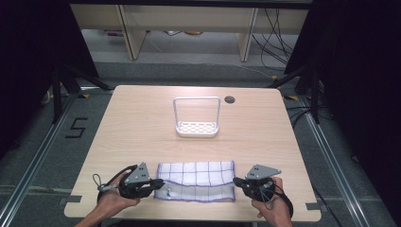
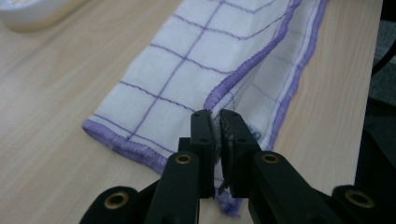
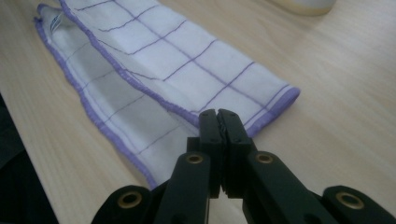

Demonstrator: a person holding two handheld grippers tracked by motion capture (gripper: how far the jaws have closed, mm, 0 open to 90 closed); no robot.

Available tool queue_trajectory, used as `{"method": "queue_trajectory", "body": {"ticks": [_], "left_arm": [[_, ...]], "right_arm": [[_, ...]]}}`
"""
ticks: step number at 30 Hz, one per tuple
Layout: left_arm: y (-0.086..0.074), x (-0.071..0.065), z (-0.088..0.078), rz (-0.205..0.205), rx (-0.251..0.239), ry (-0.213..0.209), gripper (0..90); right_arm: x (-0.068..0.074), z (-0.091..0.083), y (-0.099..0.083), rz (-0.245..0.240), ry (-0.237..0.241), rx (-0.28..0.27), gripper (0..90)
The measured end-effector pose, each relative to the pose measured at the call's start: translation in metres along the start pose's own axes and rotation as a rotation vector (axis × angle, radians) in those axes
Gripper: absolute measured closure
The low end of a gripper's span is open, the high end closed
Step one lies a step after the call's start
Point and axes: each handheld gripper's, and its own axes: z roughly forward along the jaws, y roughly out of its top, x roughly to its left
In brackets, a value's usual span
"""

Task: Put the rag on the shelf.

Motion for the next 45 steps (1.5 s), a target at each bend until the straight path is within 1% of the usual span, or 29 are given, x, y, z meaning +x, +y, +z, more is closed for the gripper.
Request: {"method": "queue_trajectory", "body": {"ticks": [2,3,4,5,7,8,11,12,13,15,17,18,19,20,22,25,27,28,29,31,32,34,35,36,37,39,41,42,45], "left_arm": [[-0.004,-0.002,0.002,0.023,0.026,0.004,83.6],[-0.005,-0.002,0.002,0.045,0.052,0.002,83.5],[-0.006,-0.004,0.003,0.033,0.035,-0.003,83.3],[-0.007,-0.005,0.003,0.025,0.049,-0.009,83.3],[-0.007,-0.004,0.003,0.062,0.058,0.000,82.7],[-0.008,-0.006,0.003,0.043,0.046,0.002,82.4],[-0.009,-0.005,0.001,0.059,0.060,-0.003,81.2],[-0.011,-0.008,0.001,0.027,0.052,-0.017,80.9],[-0.012,-0.007,0.000,0.055,0.061,-0.022,80.4],[-0.014,-0.008,-0.001,0.055,0.060,-0.017,79.4],[-0.016,-0.009,-0.004,0.042,0.052,-0.039,73.2],[-0.016,-0.010,-0.005,0.014,0.048,-0.053,68.2],[-0.015,-0.009,-0.008,0.009,0.023,-0.054,62.2],[-0.015,-0.008,-0.010,-0.011,0.009,-0.056,58.6],[-0.010,-0.003,-0.016,-0.040,-0.028,-0.061,53.6],[0.001,0.010,-0.019,-0.047,-0.036,-0.007,50.0],[0.009,0.020,-0.016,-0.069,-0.040,0.021,48.4],[0.011,0.023,-0.013,-0.102,-0.052,0.031,48.0],[0.011,0.023,-0.013,-0.102,-0.052,0.031,48.0],[0.021,0.041,-0.001,-0.104,-0.018,0.068,47.2],[0.023,0.047,0.005,-0.127,-0.004,0.062,47.3],[0.025,0.056,0.013,-0.130,0.015,0.066,47.2],[0.026,0.060,0.017,-0.131,0.037,0.065,47.2],[0.026,0.063,0.019,-0.121,0.060,0.054,47.2],[0.026,0.064,0.024,-0.142,0.052,0.058,47.0],[0.024,0.068,0.029,-0.128,0.090,0.051,47.1],[0.023,0.069,0.033,-0.132,0.090,0.057,47.6],[0.022,0.069,0.033,-0.107,0.104,0.045,48.7],[0.019,0.066,0.036,-0.090,0.127,0.038,50.4]], "right_arm": [[0.005,0.000,-0.004,0.011,0.009,0.016,89.5],[0.006,0.000,-0.005,-0.014,0.012,0.016,89.5],[0.009,-0.001,-0.007,-0.008,0.016,0.025,89.5],[0.010,0.000,-0.009,-0.023,0.011,0.025,89.5],[0.015,0.000,-0.013,-0.016,0.030,0.050,89.4],[0.017,0.001,-0.015,-0.021,0.031,0.055,89.4],[0.021,0.003,-0.020,-0.019,0.043,0.061,89.2],[0.022,0.003,-0.021,-0.031,0.048,0.083,89.2],[0.025,0.003,-0.023,-0.009,0.047,0.075,89.1],[0.025,0.004,-0.023,-0.030,0.051,0.081,88.7],[0.027,0.004,-0.026,-0.028,0.040,0.083,83.2],[0.026,0.002,-0.025,-0.012,0.046,0.093,76.5],[0.027,0.002,-0.026,-0.003,0.036,0.068,73.4],[0.026,-0.002,-0.025,0.006,0.032,0.079,70.3],[0.024,-0.008,-0.024,0.030,0.007,0.052,65.6],[0.021,-0.013,-0.024,0.083,-0.028,0.031,61.3],[0.022,-0.013,-0.024,0.100,-0.042,0.036,59.1],[0.024,-0.013,-0.023,0.121,-0.048,0.035,58.7],[0.024,-0.012,-0.023,0.117,-0.052,0.033,58.6],[0.027,-0.011,-0.020,0.133,-0.056,0.047,58.1],[0.027,-0.010,-0.020,0.123,-0.064,0.047,58.1],[0.028,-0.007,-0.018,0.127,-0.078,0.054,57.7],[0.030,-0.006,-0.017,0.153,-0.077,0.075,56.9],[0.029,-0.004,-0.018,0.141,-0.084,0.074,56.1],[0.030,-0.002,-0.018,0.155,-0.084,0.082,55.5],[0.030,0.003,-0.018,0.163,-0.091,0.105,52.6],[0.031,0.007,-0.019,0.171,-0.105,0.115,50.8],[0.031,0.009,-0.020,0.151,-0.112,0.121,50.5],[0.035,0.014,-0.020,0.142,-0.114,0.152,50.4]]}}
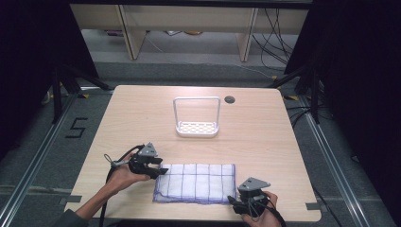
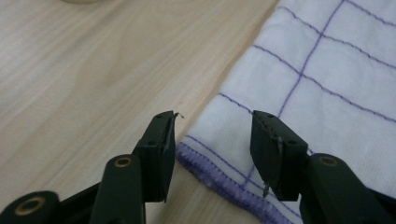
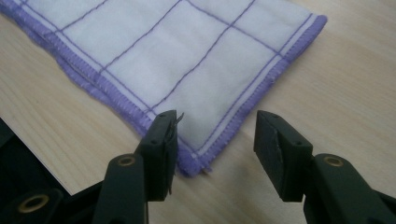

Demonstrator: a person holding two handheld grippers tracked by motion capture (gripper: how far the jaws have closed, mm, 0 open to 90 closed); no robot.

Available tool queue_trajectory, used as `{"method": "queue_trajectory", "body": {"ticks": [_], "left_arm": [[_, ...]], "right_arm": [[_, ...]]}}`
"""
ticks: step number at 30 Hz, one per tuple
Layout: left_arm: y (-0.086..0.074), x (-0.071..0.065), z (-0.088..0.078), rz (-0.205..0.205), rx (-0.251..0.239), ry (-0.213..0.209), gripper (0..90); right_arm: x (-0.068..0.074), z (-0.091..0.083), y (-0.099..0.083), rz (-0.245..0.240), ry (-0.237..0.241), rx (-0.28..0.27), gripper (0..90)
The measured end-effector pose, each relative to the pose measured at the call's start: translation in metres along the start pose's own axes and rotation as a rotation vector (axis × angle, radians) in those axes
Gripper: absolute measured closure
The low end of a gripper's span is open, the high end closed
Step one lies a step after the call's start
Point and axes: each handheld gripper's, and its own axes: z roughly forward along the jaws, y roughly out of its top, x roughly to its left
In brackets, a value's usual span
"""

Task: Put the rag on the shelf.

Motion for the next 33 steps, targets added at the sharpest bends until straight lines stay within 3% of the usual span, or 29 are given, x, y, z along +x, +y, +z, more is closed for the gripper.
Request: {"method": "queue_trajectory", "body": {"ticks": [4,7,9,11,14,15,16,19,20,22,23,29,33], "left_arm": [[-0.003,0.001,-0.001,0.018,0.019,-0.001,55.6],[-0.005,-0.001,-0.001,0.008,0.011,-0.012,62.4],[-0.005,-0.004,-0.002,0.015,0.013,-0.019,68.6],[-0.005,-0.005,-0.003,0.043,0.022,-0.016,73.8],[-0.007,-0.007,-0.004,0.038,0.020,-0.023,77.8],[-0.009,-0.009,-0.006,0.035,0.022,-0.022,79.2],[-0.009,-0.009,-0.006,0.035,0.022,-0.022,80.1],[-0.017,-0.016,-0.012,0.010,0.008,-0.033,82.1],[-0.020,-0.018,-0.015,0.021,0.021,-0.034,82.5],[-0.027,-0.026,-0.019,0.004,0.005,-0.041,82.7],[-0.029,-0.027,-0.022,0.019,0.014,-0.044,82.8],[-0.043,-0.046,-0.031,-0.035,-0.018,-0.088,82.6],[-0.047,-0.064,-0.033,-0.031,-0.026,-0.121,82.6]], "right_arm": [[0.004,0.003,0.000,-0.020,-0.009,0.009,51.3],[0.004,0.004,-0.001,-0.035,-0.013,0.000,54.3],[0.005,0.003,-0.001,-0.025,-0.001,0.003,57.3],[0.005,0.003,-0.001,-0.031,0.021,0.004,64.8],[0.005,0.004,-0.002,-0.040,0.040,-0.007,71.6],[0.004,0.005,-0.001,-0.054,0.069,-0.022,80.8],[0.005,0.005,-0.001,-0.040,0.077,-0.014,82.1],[0.003,0.006,0.004,-0.076,0.079,0.001,84.8],[0.001,0.008,0.006,-0.075,0.077,0.005,85.3],[-0.005,0.010,0.012,-0.077,0.080,0.012,85.8],[-0.010,0.013,0.015,-0.081,0.081,0.014,85.9],[-0.029,0.032,0.045,-0.067,0.061,0.041,85.9],[-0.040,0.050,0.068,-0.125,0.035,0.042,86.0]]}}
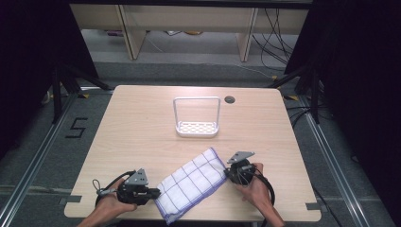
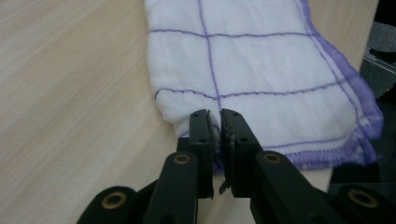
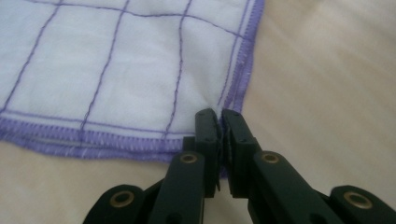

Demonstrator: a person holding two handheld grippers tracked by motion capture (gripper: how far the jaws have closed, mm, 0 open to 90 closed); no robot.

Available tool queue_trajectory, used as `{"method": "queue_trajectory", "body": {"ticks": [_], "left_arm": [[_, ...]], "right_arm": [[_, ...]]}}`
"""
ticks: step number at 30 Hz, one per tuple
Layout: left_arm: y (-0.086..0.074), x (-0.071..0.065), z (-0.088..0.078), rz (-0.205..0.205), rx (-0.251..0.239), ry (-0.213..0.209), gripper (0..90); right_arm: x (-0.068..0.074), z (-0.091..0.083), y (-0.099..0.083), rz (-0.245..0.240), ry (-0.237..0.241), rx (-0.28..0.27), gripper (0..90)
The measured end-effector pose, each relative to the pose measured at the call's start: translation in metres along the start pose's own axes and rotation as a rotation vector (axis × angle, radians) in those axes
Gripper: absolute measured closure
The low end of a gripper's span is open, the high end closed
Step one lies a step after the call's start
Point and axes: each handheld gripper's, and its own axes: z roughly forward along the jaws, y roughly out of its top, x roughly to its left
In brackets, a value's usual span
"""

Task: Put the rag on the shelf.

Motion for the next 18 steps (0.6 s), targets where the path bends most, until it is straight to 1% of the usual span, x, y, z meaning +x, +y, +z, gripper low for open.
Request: {"method": "queue_trajectory", "body": {"ticks": [1,2,3,4,5,6,7,8,9,10,11,12,13,14,15,16,17,18], "left_arm": [[0.000,-0.005,0.002,-0.014,-0.010,-0.009,82.6],[0.000,-0.006,0.002,0.004,-0.003,-0.009,82.6],[0.000,-0.011,0.003,-0.002,-0.011,-0.018,82.6],[0.000,-0.016,0.005,-0.010,-0.017,-0.022,82.5],[0.001,-0.018,0.006,0.008,-0.015,-0.026,82.5],[0.003,-0.024,0.009,0.004,-0.014,-0.036,82.5],[0.004,-0.027,0.010,0.018,-0.019,-0.046,82.5],[0.005,-0.030,0.012,0.014,-0.016,-0.051,82.5],[0.007,-0.032,0.014,0.027,-0.014,-0.056,82.6],[0.009,-0.035,0.017,0.020,-0.026,-0.061,82.6],[0.011,-0.036,0.018,0.035,-0.017,-0.067,82.6],[0.013,-0.038,0.020,0.039,-0.020,-0.078,82.6],[0.014,-0.040,0.022,0.036,-0.027,-0.085,82.5],[0.015,-0.042,0.024,0.042,-0.029,-0.093,82.5],[0.017,-0.046,0.027,0.038,-0.032,-0.097,82.1],[0.018,-0.047,0.028,0.055,-0.026,-0.102,81.3],[0.019,-0.049,0.029,0.039,-0.033,-0.118,80.1],[0.020,-0.049,0.029,0.030,-0.032,-0.127,78.1]], "right_arm": [[-0.003,0.003,0.006,-0.022,-0.008,0.008,86.0],[-0.004,0.008,0.011,-0.036,-0.017,0.009,86.0],[-0.006,0.009,0.016,-0.045,-0.015,0.021,86.1],[-0.008,0.014,0.020,-0.060,-0.028,0.014,86.1],[-0.010,0.016,0.026,-0.075,-0.028,0.030,86.1],[-0.011,0.019,0.030,-0.090,-0.026,0.033,86.1],[-0.013,0.022,0.035,-0.096,-0.035,0.039,86.1],[-0.014,0.024,0.039,-0.092,-0.033,0.042,86.1],[-0.016,0.027,0.042,-0.103,-0.033,0.039,86.2],[-0.017,0.028,0.045,-0.105,-0.032,0.042,86.2],[-0.019,0.031,0.048,-0.105,-0.032,0.041,86.2],[-0.020,0.032,0.050,-0.103,-0.035,0.035,86.1],[-0.022,0.035,0.051,-0.104,-0.025,0.030,86.1],[-0.023,0.036,0.053,-0.099,-0.016,0.032,86.0],[-0.024,0.037,0.054,-0.095,-0.015,0.026,85.5],[-0.027,0.039,0.056,-0.099,-0.005,0.014,83.9],[-0.028,0.041,0.056,-0.096,-0.009,0.003,80.9],[-0.028,0.040,0.055,-0.072,-0.020,-0.007,75.3]]}}
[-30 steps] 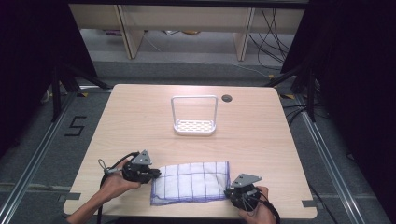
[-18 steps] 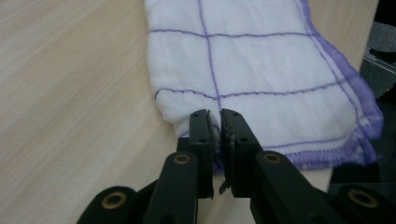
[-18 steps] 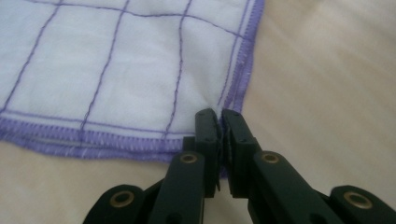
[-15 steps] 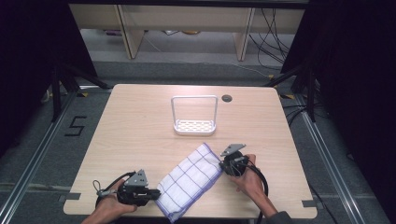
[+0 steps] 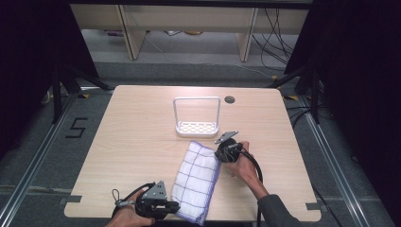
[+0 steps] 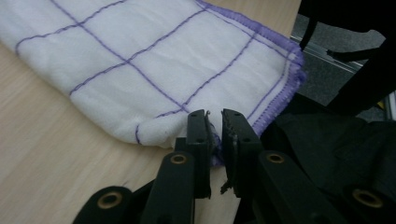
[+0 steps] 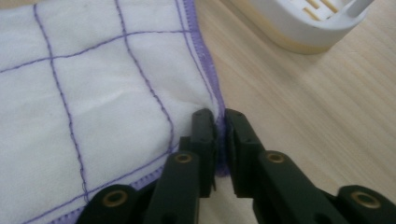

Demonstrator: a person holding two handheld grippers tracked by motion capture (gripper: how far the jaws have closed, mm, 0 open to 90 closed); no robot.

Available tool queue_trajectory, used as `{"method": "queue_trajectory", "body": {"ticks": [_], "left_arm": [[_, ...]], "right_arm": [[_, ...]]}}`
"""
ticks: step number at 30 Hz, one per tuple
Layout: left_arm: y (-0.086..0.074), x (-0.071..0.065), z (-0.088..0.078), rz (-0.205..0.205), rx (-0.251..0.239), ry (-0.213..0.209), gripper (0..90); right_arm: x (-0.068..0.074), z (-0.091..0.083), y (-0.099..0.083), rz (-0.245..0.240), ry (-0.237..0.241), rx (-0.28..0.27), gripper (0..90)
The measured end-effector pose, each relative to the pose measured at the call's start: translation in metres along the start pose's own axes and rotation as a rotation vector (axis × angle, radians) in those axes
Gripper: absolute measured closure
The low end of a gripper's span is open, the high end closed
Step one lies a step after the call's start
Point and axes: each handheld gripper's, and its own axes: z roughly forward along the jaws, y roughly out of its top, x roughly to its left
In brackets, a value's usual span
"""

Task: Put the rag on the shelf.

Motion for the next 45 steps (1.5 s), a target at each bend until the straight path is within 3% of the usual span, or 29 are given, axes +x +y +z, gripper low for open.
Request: {"method": "queue_trajectory", "body": {"ticks": [1,3,4,5,6,9,10,11,12,13,15,18,19,20,23,25,26,27,29,30,31,32,34,36,39,42,45], "left_arm": [[0.001,0.001,-0.001,0.006,-0.022,-0.008,75.7],[0.004,0.005,-0.007,-0.012,-0.046,-0.027,67.5],[0.006,0.007,-0.009,-0.014,-0.043,-0.014,64.4],[0.010,0.012,-0.012,-0.019,-0.066,0.000,61.9],[0.014,0.018,-0.015,-0.006,-0.059,0.019,57.4],[0.027,0.039,-0.019,-0.034,-0.097,0.069,54.9],[0.031,0.045,-0.019,-0.040,-0.099,0.084,54.1],[0.031,0.045,-0.019,-0.040,-0.099,0.084,53.4],[0.042,0.064,-0.019,-0.061,-0.119,0.134,52.9],[0.042,0.064,-0.019,-0.061,-0.119,0.134,52.5],[0.054,0.086,-0.015,-0.109,-0.154,0.193,51.8],[0.062,0.102,-0.012,-0.121,-0.151,0.225,50.8],[0.066,0.108,-0.009,-0.131,-0.145,0.227,50.8],[0.068,0.112,-0.007,-0.137,-0.145,0.232,50.6],[0.074,0.123,-0.002,-0.137,-0.121,0.254,50.3],[0.077,0.128,0.002,-0.164,-0.127,0.257,50.6],[0.078,0.132,0.003,-0.149,-0.107,0.259,50.8],[0.079,0.133,0.006,-0.174,-0.130,0.270,51.0],[0.082,0.138,0.009,-0.155,-0.095,0.267,51.5],[0.083,0.139,0.011,-0.159,-0.100,0.267,51.5],[0.083,0.139,0.011,-0.159,-0.100,0.267,51.8],[0.086,0.141,0.017,-0.185,-0.116,0.266,51.9],[0.089,0.144,0.021,-0.185,-0.113,0.267,51.9],[0.093,0.146,0.024,-0.178,-0.096,0.259,51.8],[0.098,0.149,0.031,-0.207,-0.114,0.243,51.8],[0.102,0.151,0.037,-0.190,-0.092,0.242,51.7],[0.106,0.154,0.043,-0.204,-0.096,0.236,51.7]], "right_arm": [[-0.002,0.000,-0.001,0.004,-0.017,-0.019,68.9],[-0.006,-0.009,-0.003,0.072,-0.016,-0.024,64.4],[-0.007,-0.011,-0.005,0.117,-0.021,-0.051,61.5],[-0.010,-0.016,-0.005,0.123,-0.019,-0.045,59.5],[-0.013,-0.020,-0.008,0.159,-0.022,-0.076,59.2],[-0.016,-0.028,-0.010,0.193,-0.026,-0.111,57.7],[-0.016,-0.032,-0.010,0.223,-0.016,-0.092,57.6],[-0.017,-0.032,-0.011,0.210,-0.019,-0.097,57.6],[-0.017,-0.031,-0.011,0.205,-0.016,-0.109,57.1],[-0.017,-0.032,-0.011,0.207,-0.017,-0.096,56.8],[-0.014,-0.032,-0.010,0.224,-0.017,-0.079,56.8],[-0.014,-0.029,-0.009,0.207,-0.033,-0.075,56.9],[-0.012,-0.028,-0.008,0.237,-0.024,-0.060,56.9],[-0.013,-0.027,-0.009,0.223,-0.031,-0.063,56.9],[-0.014,-0.025,-0.008,0.243,-0.034,-0.061,57.3],[-0.014,-0.024,-0.008,0.246,-0.031,-0.055,57.6],[-0.014,-0.024,-0.008,0.242,-0.028,-0.057,58.0],[-0.014,-0.024,-0.008,0.237,-0.033,-0.063,59.0],[-0.013,-0.023,-0.007,0.238,-0.039,-0.089,59.1],[-0.013,-0.024,-0.006,0.237,-0.029,-0.068,59.2],[-0.012,-0.023,-0.006,0.243,-0.035,-0.083,59.2],[-0.012,-0.022,-0.006,0.244,-0.036,-0.081,59.1],[-0.013,-0.023,-0.007,0.246,-0.033,-0.062,59.2],[-0.013,-0.021,-0.007,0.252,-0.039,-0.079,59.1],[-0.013,-0.022,-0.007,0.246,-0.042,-0.064,59.7],[-0.013,-0.021,-0.007,0.244,-0.042,-0.057,59.8],[-0.012,-0.018,-0.008,0.238,-0.046,-0.052,59.2]]}}
